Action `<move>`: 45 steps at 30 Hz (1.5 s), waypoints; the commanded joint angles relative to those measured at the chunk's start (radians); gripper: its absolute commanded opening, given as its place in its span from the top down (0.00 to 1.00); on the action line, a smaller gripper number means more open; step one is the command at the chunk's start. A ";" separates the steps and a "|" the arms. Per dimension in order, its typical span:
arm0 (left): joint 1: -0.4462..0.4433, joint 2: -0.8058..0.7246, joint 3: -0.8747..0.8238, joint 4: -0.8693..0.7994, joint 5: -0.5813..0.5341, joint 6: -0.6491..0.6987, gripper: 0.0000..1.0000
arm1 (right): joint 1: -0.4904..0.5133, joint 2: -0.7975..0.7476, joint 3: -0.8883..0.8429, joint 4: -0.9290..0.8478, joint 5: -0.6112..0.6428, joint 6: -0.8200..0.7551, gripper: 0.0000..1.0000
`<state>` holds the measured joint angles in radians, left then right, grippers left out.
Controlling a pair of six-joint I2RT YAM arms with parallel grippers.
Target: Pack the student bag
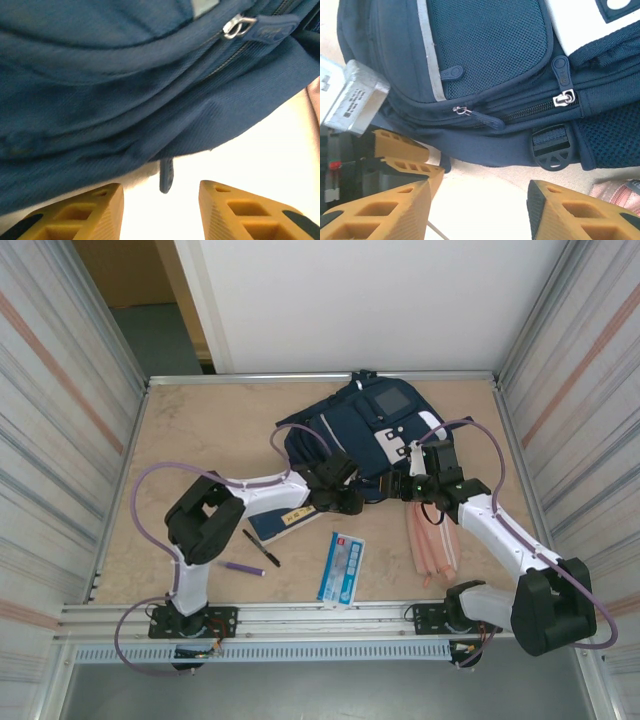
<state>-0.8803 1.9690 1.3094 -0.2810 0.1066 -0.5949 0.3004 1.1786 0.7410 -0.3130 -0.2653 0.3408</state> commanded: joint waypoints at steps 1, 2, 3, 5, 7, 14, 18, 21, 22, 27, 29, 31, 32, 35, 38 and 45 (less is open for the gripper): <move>-0.005 0.043 0.048 0.027 0.031 0.014 0.57 | -0.003 0.001 -0.005 0.014 -0.013 0.009 0.47; -0.004 0.048 0.046 0.037 0.027 0.008 0.57 | -0.003 0.001 -0.003 0.011 -0.014 0.007 0.47; -0.005 0.051 0.044 0.047 0.025 0.005 0.57 | -0.003 0.001 -0.006 0.007 -0.011 0.004 0.47; -0.005 0.058 0.054 0.046 0.020 -0.001 0.58 | -0.003 -0.003 -0.013 0.009 -0.006 0.007 0.47; -0.004 0.067 0.065 0.029 0.006 -0.007 0.61 | -0.005 -0.007 -0.021 0.019 -0.008 0.013 0.47; -0.007 0.079 0.032 0.018 -0.028 -0.030 0.80 | 0.009 -0.004 -0.014 -0.012 0.095 0.166 0.46; -0.014 0.027 -0.054 0.108 -0.064 -0.052 0.94 | 0.009 0.000 0.007 -0.129 0.146 0.535 0.44; -0.014 -0.018 -0.062 0.140 -0.042 -0.019 1.00 | 0.040 -0.006 -0.010 -0.172 0.175 0.770 0.42; -0.014 -0.036 -0.063 0.149 -0.035 -0.004 1.00 | 0.058 -0.005 -0.018 -0.167 0.187 0.817 0.41; -0.014 -0.116 -0.079 0.218 0.017 0.063 1.00 | 0.095 0.073 -0.003 -0.081 0.164 0.909 0.40; -0.015 -0.138 -0.075 0.220 0.034 0.086 1.00 | 0.095 0.122 0.004 -0.028 0.140 0.945 0.39; -0.018 -0.159 -0.082 0.233 0.045 0.105 1.00 | 0.099 0.180 0.011 0.027 0.121 0.972 0.39; -0.020 -0.170 -0.091 0.246 0.045 0.116 1.00 | 0.097 0.215 0.025 0.046 0.113 0.977 0.39; -0.026 -0.183 -0.101 0.249 0.044 0.144 1.00 | 0.091 0.313 0.081 0.050 0.090 0.983 0.40; -0.026 -0.193 -0.105 0.232 0.033 0.139 1.00 | 0.096 0.369 0.119 0.060 0.050 0.994 0.40; -0.026 -0.187 -0.093 0.211 0.056 0.155 1.00 | 0.117 0.243 0.108 -0.071 0.112 1.031 0.39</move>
<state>-0.8906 1.8336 1.1904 -0.0837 0.1116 -0.4812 0.4068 1.5124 0.8284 -0.3233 -0.2001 1.3254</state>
